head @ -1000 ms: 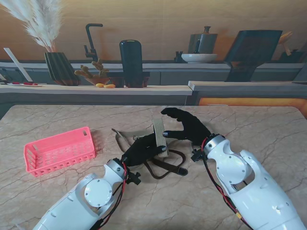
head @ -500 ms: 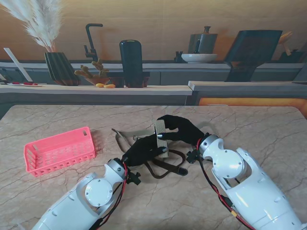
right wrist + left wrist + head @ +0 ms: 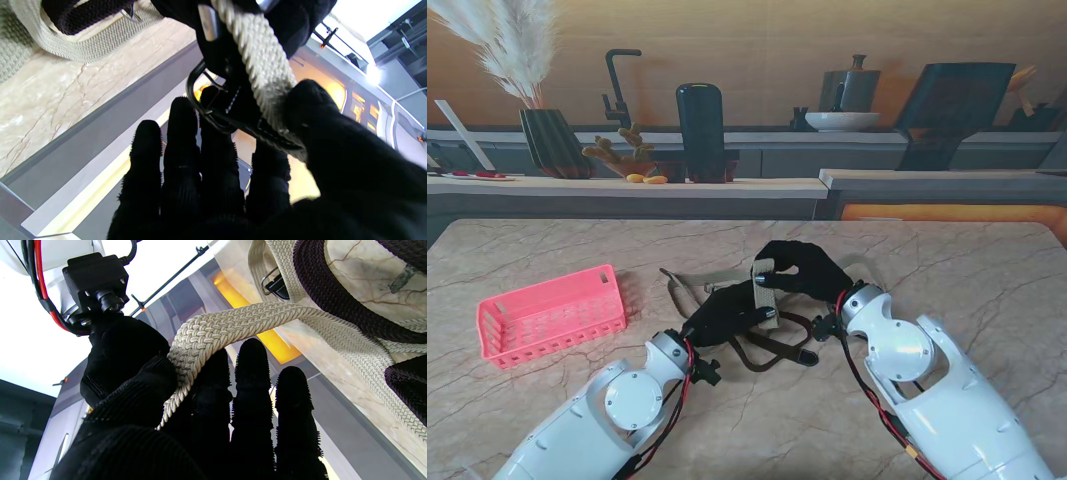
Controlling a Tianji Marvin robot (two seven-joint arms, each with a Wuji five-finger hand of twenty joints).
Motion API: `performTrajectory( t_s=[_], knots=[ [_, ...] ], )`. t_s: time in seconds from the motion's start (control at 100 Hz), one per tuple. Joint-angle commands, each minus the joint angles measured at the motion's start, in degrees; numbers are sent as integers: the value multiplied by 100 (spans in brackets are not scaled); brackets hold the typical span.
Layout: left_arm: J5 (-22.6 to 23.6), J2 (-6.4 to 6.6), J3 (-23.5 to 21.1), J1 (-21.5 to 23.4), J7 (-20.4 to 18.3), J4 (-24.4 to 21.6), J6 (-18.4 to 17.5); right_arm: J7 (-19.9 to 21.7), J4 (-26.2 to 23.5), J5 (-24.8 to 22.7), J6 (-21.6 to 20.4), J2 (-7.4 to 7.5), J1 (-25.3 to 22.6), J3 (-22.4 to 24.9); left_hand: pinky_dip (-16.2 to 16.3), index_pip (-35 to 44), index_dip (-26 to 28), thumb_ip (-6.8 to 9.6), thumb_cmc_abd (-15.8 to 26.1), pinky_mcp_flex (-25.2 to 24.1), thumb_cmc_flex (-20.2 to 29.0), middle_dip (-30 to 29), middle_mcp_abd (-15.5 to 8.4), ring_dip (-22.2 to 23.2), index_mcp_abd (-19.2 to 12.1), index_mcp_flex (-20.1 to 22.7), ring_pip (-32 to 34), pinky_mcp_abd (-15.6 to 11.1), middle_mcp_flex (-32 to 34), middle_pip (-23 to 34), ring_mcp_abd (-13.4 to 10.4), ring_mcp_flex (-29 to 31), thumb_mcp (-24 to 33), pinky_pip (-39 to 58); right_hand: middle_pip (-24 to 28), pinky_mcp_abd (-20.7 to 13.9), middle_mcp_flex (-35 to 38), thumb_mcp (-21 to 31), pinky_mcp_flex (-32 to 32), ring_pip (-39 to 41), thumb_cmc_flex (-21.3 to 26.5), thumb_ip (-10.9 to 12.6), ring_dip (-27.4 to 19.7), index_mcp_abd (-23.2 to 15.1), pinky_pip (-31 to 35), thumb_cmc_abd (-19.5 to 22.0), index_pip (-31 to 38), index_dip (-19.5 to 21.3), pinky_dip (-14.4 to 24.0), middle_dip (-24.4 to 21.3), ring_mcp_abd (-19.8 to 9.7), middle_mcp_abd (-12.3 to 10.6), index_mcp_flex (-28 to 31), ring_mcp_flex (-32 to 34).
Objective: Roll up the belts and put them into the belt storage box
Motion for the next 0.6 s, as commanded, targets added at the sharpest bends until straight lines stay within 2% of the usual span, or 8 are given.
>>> performTrajectory(
  t_s=[0.0,0.09,0.2,0.24,0.31,0.42,0.59],
  knots=[
    [-23,-23,13,3,-5,36,37,-45,-100,21,6,-55,-72,-4,106,203,33,74,-29,-43,152,-81,-42,-67,-680,170,-76,35,159,-125,36,66,321,-27,115,-108,267,119,68,142,294,-76,101,-418,221,339,714,10,-58,82,-235,-80,625,183],
    [-16,-39,22,-5,40,54,47,78,-171,79,17,-24,-111,24,100,-50,-348,-21,-13,-66,151,-178,10,-104,-679,248,-156,62,149,-260,65,33,212,-57,78,-91,278,93,50,146,310,-93,114,-314,238,447,686,-34,-69,74,-219,-49,622,201],
    [-37,-54,12,5,81,52,60,320,-210,123,36,28,-108,33,97,-351,-961,-96,-69,-110,90,-313,59,-150,-629,340,-256,78,97,-430,128,-30,93,-96,-43,-42,234,-241,-28,76,376,-38,126,-195,232,838,598,-31,-112,56,-172,11,539,149],
    [-38,-57,7,6,93,56,58,369,-215,110,43,42,-98,26,102,-382,-1220,-120,-173,-139,-168,-428,76,-187,-590,327,-328,102,50,-517,159,-77,278,-126,-83,-8,205,-378,-63,51,406,-3,132,-135,212,974,562,-20,-121,59,-147,55,516,115],
    [-2,-61,-5,2,126,69,62,407,-215,-12,33,64,-77,9,110,-457,-1311,-93,-307,-187,-632,-566,106,-228,-553,289,-418,129,-31,-666,202,-146,494,-165,-177,94,87,-603,-178,0,382,67,139,-73,132,1253,499,10,-133,52,-113,139,452,1],
    [67,-66,-31,6,187,73,113,172,-162,-567,-96,61,-34,-44,124,-632,-1365,-49,-417,-284,-1154,-727,172,-260,-452,270,-509,200,-137,-851,307,-255,637,-210,-334,259,-141,-757,-292,-44,96,124,148,-102,20,1578,382,11,-131,9,-61,207,439,-178],
    [118,-70,-104,46,262,43,160,-359,-50,-1320,-340,28,14,-100,139,-791,-1398,-119,-433,-367,-1377,-833,236,-267,-351,315,-544,283,-194,-982,395,-331,423,-223,-430,486,-389,-843,-389,9,-317,266,206,-116,-91,2000,55,187,-41,-29,-28,180,451,-387]
  ],
)
